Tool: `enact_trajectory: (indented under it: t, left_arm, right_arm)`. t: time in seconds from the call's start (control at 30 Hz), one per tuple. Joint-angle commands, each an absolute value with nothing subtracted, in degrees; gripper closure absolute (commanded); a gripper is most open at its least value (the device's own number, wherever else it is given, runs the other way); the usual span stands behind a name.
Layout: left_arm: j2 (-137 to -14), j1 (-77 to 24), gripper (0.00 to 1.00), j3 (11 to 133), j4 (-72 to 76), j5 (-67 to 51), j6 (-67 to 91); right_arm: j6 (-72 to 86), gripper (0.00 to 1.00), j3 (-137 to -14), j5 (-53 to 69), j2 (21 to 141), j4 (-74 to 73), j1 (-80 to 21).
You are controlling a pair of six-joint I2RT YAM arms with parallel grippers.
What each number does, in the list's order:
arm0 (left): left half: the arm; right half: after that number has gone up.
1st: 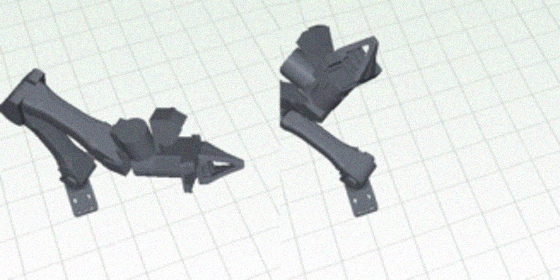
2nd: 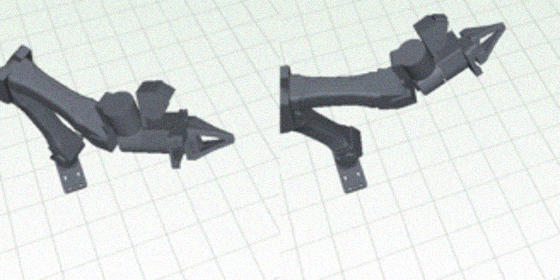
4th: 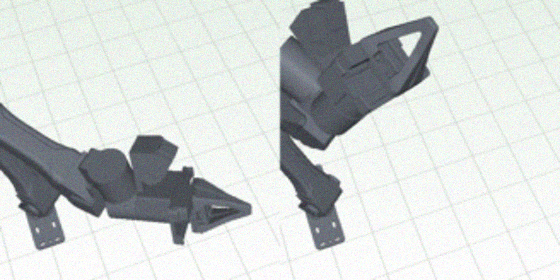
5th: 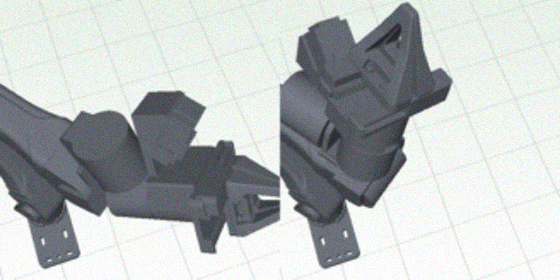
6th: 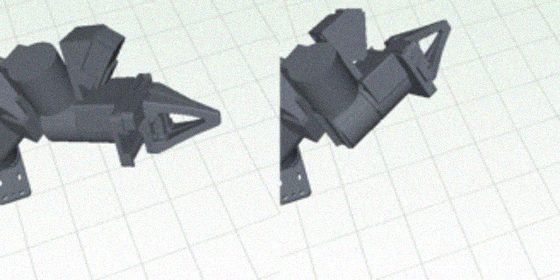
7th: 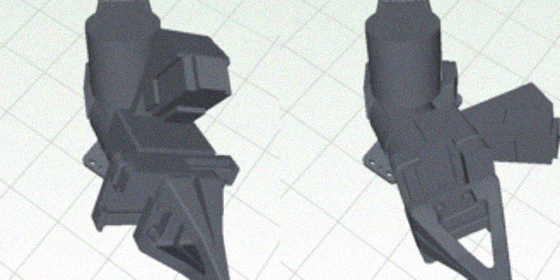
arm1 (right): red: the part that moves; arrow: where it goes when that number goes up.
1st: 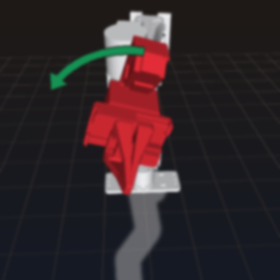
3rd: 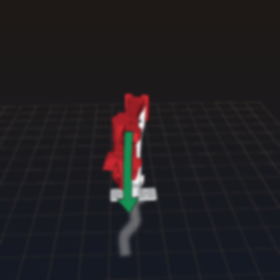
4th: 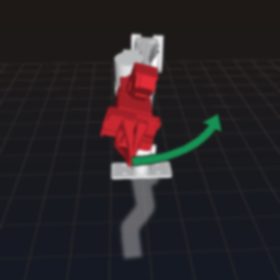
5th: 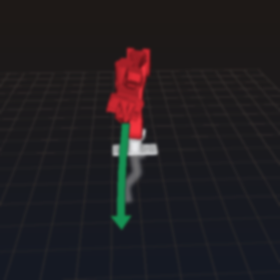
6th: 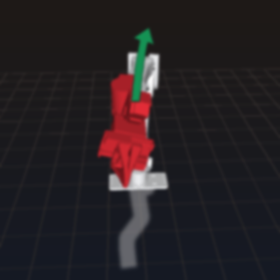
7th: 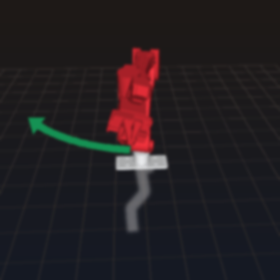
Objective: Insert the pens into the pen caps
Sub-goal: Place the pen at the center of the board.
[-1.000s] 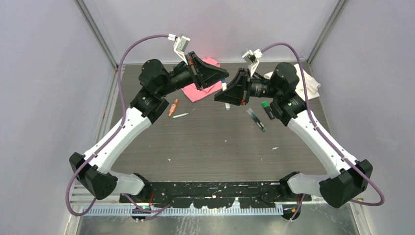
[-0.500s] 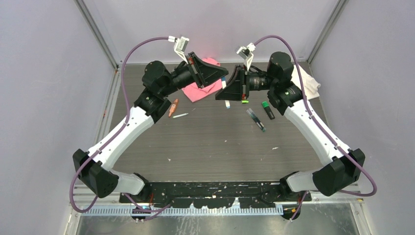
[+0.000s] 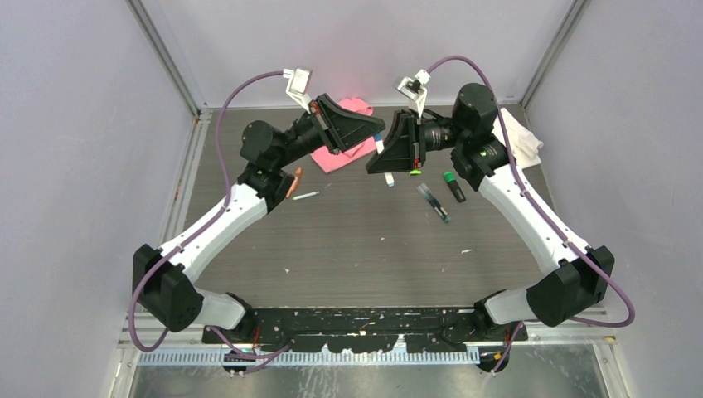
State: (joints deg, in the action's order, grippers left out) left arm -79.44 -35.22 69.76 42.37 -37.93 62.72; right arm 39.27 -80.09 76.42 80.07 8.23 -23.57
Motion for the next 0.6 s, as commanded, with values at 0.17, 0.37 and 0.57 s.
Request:
enact_trajectory:
  t: [0.17,0.37,0.57]
  left_arm:
    - [-81.21,-39.64,0.99,66.46,27.74,-68.17,63.81]
    - [-79.39,-37.13,0.96,69.44,14.02,-55.83,55.7]
    - [-73.99,-32.79,0.61,67.99,21.61,-39.58,59.82]
  right_arm:
    - [37.26,0.99,-88.33,60.9,80.44,18.34,-20.97]
    - [24.93,0.99,-87.79,59.69,79.34,5.24,-21.4]
    - [10.12,0.99,-81.51,60.33,76.26,-10.51,-22.23]
